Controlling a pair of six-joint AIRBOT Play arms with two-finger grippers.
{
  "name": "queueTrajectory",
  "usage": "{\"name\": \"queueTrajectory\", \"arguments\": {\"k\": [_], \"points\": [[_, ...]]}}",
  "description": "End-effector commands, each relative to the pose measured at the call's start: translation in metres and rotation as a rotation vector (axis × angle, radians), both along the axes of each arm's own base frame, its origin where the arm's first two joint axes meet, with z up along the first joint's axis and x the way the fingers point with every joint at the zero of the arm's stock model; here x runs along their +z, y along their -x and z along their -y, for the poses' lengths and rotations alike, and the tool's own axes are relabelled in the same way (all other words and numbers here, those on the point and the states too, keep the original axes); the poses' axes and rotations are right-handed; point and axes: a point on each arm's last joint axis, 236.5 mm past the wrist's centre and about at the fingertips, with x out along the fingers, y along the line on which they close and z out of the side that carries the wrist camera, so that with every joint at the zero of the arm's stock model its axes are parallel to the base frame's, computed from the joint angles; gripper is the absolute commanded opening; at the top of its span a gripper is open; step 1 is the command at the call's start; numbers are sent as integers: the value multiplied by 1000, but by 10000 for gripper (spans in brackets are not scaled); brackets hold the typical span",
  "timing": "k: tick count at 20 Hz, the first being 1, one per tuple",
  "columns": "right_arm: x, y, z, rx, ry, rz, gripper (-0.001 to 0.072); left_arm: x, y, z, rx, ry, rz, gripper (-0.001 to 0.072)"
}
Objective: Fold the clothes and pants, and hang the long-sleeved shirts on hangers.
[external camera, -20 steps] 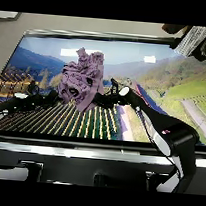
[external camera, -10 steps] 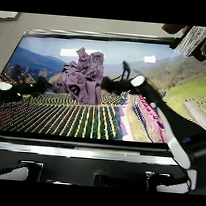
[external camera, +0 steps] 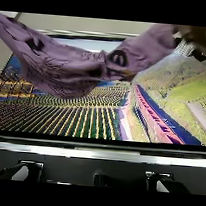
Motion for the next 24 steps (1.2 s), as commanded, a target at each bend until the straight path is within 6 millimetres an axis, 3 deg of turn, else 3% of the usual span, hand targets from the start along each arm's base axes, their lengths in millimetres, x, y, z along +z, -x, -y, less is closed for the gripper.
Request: {"name": "queueTrajectory", "arguments": {"k": [1,3,6,8,10,11,13,15,19,22,24], "points": [[77,104,22,-112,82,237,45,105,102,13,76,-60,307,25],[101,153,27,-190,125,341,46,133,143,10,139,-50,419,25],[118,194,54,-355,117,402,46,147,175,-1,228,-4,468,25],[116,194,73,-442,133,387,46,141,168,-10,253,18,432,25],[102,169,87,-482,134,311,46,125,142,-18,242,51,363,25],[90,149,91,-479,132,256,46,109,120,-22,229,61,293,25],[53,98,96,-452,132,105,46,62,66,-27,181,64,111,25],[-3,35,99,-409,105,-100,47,0,7,-20,91,74,-102,25],[-130,-80,97,-300,56,-421,47,-145,-100,34,-122,40,-463,25],[-248,-135,87,-223,74,-645,47,-262,-152,78,-220,52,-692,25],[-319,-148,67,-158,97,-789,48,-335,-169,100,-258,58,-830,25]]}}
